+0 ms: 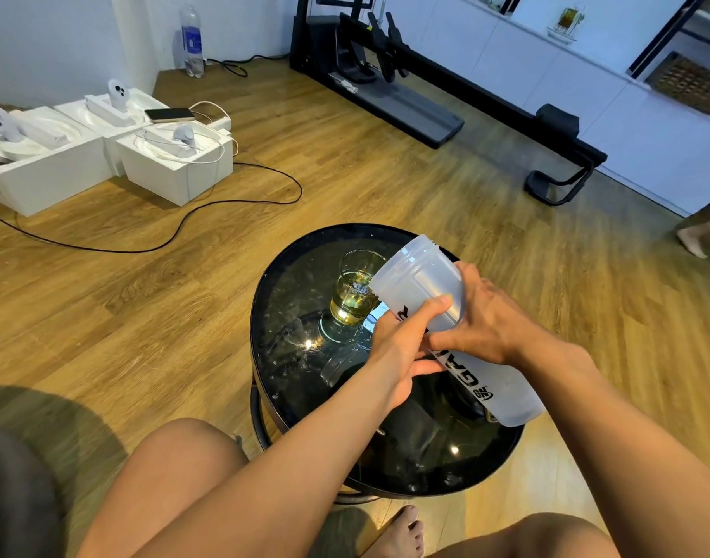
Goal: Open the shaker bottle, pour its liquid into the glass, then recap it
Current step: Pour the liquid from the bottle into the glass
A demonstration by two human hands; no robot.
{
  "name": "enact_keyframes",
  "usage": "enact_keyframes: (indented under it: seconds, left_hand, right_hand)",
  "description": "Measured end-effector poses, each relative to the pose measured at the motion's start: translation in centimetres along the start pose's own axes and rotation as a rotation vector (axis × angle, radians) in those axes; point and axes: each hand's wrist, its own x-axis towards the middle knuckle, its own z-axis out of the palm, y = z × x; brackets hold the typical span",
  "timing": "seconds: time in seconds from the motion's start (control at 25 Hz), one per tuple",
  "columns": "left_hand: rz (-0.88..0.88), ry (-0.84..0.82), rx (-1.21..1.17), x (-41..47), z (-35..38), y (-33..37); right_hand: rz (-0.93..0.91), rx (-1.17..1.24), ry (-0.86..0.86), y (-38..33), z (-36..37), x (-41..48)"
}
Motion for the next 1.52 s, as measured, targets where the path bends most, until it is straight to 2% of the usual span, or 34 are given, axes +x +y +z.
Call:
enact_keyframes:
  seconds: [1.52]
  left_hand:
    - [-0.016,0.002,-0.025,-0.42,0.27,0.33]
  right_hand:
    - [0.004,-0.007,-0.02,-0.34,-0.38,-0.09]
